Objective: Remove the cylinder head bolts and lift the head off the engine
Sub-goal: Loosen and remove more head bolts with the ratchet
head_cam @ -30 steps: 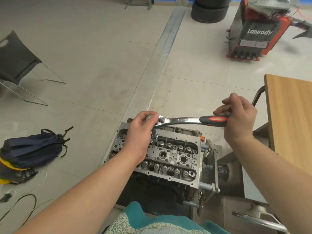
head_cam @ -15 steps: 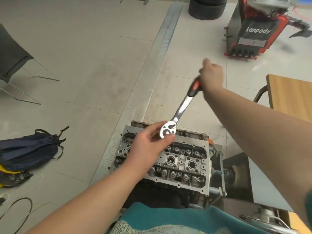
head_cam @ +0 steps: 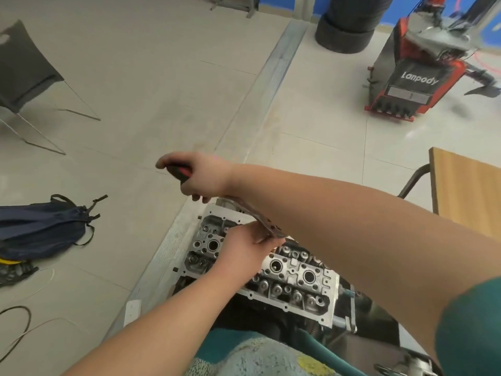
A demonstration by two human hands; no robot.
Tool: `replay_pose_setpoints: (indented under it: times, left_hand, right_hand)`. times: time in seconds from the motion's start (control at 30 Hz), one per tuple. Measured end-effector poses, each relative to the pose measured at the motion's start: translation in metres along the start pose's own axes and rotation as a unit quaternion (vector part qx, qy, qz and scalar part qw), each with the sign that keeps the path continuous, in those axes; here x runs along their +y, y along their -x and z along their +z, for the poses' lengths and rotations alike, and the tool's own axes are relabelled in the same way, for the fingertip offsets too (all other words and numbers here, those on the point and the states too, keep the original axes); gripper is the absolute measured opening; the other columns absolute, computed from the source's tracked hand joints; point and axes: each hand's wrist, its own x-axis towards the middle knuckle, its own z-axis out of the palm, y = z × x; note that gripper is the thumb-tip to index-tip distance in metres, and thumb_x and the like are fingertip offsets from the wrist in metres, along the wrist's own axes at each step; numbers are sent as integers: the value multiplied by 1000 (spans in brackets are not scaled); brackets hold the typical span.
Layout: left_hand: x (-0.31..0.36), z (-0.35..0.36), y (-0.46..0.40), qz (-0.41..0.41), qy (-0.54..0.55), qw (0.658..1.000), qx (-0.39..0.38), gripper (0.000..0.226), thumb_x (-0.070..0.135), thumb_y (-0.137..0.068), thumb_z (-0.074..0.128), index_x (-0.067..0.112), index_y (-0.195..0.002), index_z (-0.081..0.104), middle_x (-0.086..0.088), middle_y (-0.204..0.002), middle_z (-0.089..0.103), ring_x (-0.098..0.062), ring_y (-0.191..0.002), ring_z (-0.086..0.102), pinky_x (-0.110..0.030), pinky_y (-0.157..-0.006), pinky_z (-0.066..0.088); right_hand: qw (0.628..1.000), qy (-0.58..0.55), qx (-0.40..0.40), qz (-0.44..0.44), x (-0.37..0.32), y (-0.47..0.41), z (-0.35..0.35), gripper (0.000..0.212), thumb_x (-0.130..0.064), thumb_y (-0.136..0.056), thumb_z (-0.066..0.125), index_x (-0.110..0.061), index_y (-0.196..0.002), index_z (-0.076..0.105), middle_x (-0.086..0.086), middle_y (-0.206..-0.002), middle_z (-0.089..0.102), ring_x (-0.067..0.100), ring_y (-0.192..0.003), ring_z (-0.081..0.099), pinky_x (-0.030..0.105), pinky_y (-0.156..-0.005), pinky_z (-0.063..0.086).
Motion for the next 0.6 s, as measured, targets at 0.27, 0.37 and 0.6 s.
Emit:
replay_pose_setpoints:
  times: [0.27,0.37,0.6]
  left_hand:
    - [-1,1,9,-27,112,991,64,22,30,-89,86,40,-108,79,25,-100,80,10,-97,72,-14,-84,51]
    - [2,-1,11,-24,109,992,61,26,29,-89,86,33,-114,80,23,-100,81,8,-95,73,-19,-85,51]
    - [8,2,13,-8,109,993,45,26,28,-93,82,54,-93,81,23,-96,81,12,-92,71,-20,-80,48]
  right_hand:
    - [866,313,257,294,74,89,-99,56,-28,-89,49,-20,-145,49,6,-158,37,38,-147,28,58,-117,29]
    - [835,496,123,205,80,136,-76,60,-55,-104,27,-19,-86,72,5,-109,73,33,-129,55,69,-123,2]
    - [954,127,56,265,64,176,-21,83,-80,-98,34,-6,-83,71,4,-58,72,20,-50,66,30,-55,49]
